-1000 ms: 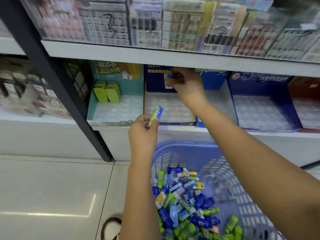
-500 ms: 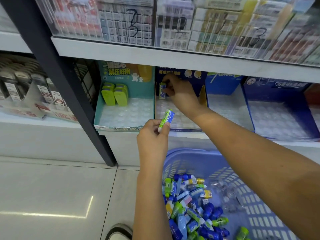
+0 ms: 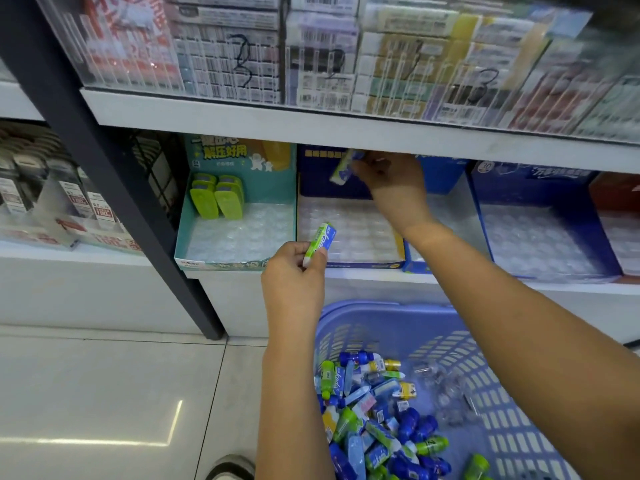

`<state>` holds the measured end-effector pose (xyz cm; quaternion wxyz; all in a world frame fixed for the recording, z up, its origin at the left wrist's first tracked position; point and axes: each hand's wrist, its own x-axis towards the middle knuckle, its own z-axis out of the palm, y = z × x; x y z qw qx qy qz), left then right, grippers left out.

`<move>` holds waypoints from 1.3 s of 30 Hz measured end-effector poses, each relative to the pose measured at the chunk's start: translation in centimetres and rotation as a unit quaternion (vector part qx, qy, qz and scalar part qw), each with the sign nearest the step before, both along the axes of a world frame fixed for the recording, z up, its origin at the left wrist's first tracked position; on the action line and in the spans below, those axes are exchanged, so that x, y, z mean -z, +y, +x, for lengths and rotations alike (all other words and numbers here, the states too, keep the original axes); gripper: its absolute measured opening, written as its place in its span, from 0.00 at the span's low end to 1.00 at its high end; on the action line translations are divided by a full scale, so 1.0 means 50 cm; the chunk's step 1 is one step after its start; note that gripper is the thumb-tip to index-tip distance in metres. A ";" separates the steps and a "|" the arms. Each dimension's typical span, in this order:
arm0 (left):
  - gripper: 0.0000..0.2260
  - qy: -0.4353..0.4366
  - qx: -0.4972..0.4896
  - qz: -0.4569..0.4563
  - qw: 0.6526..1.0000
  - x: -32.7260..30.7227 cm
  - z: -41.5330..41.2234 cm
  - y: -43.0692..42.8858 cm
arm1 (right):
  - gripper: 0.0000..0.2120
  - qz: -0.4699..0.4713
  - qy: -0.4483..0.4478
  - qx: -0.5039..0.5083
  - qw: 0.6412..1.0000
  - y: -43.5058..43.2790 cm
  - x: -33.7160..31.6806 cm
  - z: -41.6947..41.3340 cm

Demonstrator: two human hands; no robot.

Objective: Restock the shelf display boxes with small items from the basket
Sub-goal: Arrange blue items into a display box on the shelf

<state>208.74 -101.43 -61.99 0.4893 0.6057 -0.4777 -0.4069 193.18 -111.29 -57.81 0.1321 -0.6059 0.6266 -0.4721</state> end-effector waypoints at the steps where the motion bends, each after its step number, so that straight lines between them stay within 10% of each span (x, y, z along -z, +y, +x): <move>1: 0.02 0.004 -0.003 -0.002 1.000 -0.003 -0.003 0.001 | 0.05 -0.008 -0.039 0.022 0.999 0.016 -0.002 -0.033; 29: 0.07 0.186 0.072 0.039 0.979 -0.011 -0.147 0.017 | 0.12 0.103 0.134 0.004 0.986 -0.005 0.043 -0.202; 35: 0.08 0.252 0.052 0.007 0.966 -0.026 -0.172 0.022 | 0.04 0.121 -0.222 -0.134 0.958 0.148 0.007 -0.153; 39: 0.08 0.221 0.089 -0.020 0.971 -0.037 -0.201 0.028 | 0.07 0.101 -0.236 -0.162 0.953 0.191 -0.024 -0.159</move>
